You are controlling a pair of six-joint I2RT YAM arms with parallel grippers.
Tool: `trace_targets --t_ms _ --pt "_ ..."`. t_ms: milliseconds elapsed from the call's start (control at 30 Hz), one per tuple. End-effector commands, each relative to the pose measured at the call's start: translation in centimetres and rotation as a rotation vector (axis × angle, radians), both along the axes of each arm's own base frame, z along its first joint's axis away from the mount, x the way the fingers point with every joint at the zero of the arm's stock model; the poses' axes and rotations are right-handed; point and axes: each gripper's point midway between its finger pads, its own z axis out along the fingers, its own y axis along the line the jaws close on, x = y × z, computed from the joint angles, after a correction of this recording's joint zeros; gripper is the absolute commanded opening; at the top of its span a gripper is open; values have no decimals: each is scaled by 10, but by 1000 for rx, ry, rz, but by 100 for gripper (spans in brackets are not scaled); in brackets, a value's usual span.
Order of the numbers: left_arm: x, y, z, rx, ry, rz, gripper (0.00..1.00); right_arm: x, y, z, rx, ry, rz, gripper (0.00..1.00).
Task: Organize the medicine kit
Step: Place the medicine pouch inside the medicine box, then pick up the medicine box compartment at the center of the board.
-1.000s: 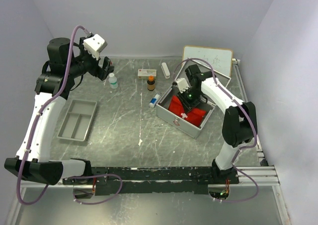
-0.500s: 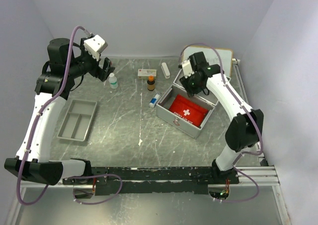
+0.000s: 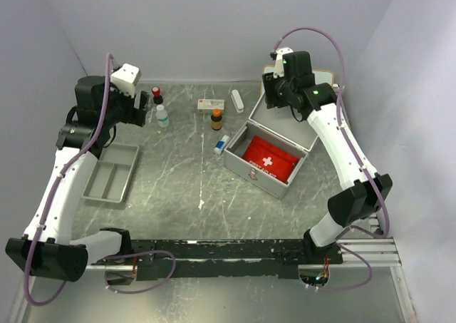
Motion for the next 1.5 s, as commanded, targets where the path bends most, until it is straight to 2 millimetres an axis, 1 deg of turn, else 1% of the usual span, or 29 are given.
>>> trace_targets --t_ms 0,33,67,100,133,200,267,333,400,467,600,667,767,1000,1100,1267,1333,1467 --pt "-3 49 -14 -13 12 245 92 10 30 -4 30 0 20 50" --pt "-4 58 -28 -23 56 275 92 11 34 -3 27 -2 27 50" --pt "-7 68 -46 -37 117 302 92 11 39 -2 24 -5 37 50" --pt "-9 75 -63 -59 177 317 91 10 43 0 23 -8 44 51" --pt "-12 88 -79 -74 234 358 91 9 45 0 20 -9 49 51" --pt "-17 104 -102 -78 307 411 91 7 48 2 22 -15 54 51" --pt "-21 107 -117 -92 342 416 91 4 47 2 22 -12 55 51" --pt "-27 103 -135 -115 390 394 91 0 46 1 19 -8 61 51" --pt "-36 103 -155 -133 452 382 90 -4 44 0 13 -5 66 51" --pt "-45 106 -168 -152 492 381 89 -8 42 -1 6 -4 72 51" --pt "-65 116 -189 -166 543 373 88 -13 40 2 -7 -12 95 51" --pt "-72 119 -197 -167 545 353 88 -14 40 3 -15 -21 113 51" --pt "-76 114 -206 -190 547 280 87 -14 41 8 -15 -41 131 50" --pt "-74 115 -223 -180 592 208 83 -16 48 12 21 -56 154 48" --pt "-71 116 -231 -177 613 202 79 -19 47 17 35 -74 157 48" --pt "-67 120 -246 -174 651 198 67 -22 41 19 16 -78 163 47" --pt "-68 123 -250 -163 662 212 65 -24 37 19 8 -79 164 48" --pt "-70 135 -257 -123 676 269 64 -27 31 19 -1 -82 165 47"
